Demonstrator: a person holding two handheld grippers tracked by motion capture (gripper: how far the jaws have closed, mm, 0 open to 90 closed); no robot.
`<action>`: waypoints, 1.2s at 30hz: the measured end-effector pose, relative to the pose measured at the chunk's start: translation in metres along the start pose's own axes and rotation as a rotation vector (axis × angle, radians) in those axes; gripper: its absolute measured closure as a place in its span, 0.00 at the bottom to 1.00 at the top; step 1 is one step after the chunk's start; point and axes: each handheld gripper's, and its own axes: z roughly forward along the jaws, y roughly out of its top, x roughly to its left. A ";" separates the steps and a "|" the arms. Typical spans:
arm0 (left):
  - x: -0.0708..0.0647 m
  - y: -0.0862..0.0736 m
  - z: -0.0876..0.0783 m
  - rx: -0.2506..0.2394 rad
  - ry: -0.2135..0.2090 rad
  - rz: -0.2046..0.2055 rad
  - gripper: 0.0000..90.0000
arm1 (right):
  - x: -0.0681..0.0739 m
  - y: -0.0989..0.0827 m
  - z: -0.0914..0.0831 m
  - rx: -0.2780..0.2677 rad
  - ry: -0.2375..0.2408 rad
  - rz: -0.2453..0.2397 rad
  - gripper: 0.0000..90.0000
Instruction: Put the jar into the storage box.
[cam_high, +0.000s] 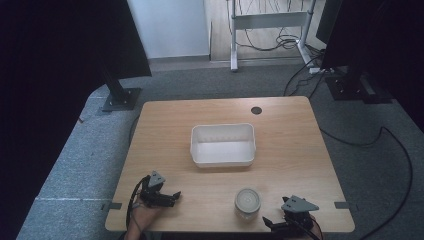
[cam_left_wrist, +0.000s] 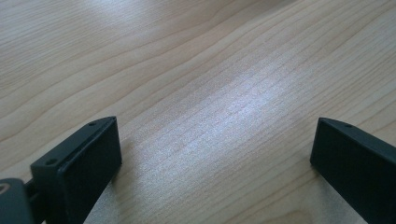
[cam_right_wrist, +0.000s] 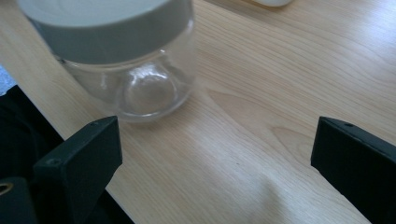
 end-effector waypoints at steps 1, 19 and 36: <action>0.000 0.000 0.000 0.000 0.000 0.000 0.02 | 0.001 0.001 0.000 -0.001 0.006 -0.006 0.02; 0.000 0.000 0.000 -0.001 0.000 -0.002 0.02 | 0.020 0.016 0.014 -0.026 0.056 -0.084 0.01; 0.000 0.000 0.000 -0.002 0.000 -0.002 0.02 | 0.031 0.028 0.035 -0.027 0.102 -0.117 0.02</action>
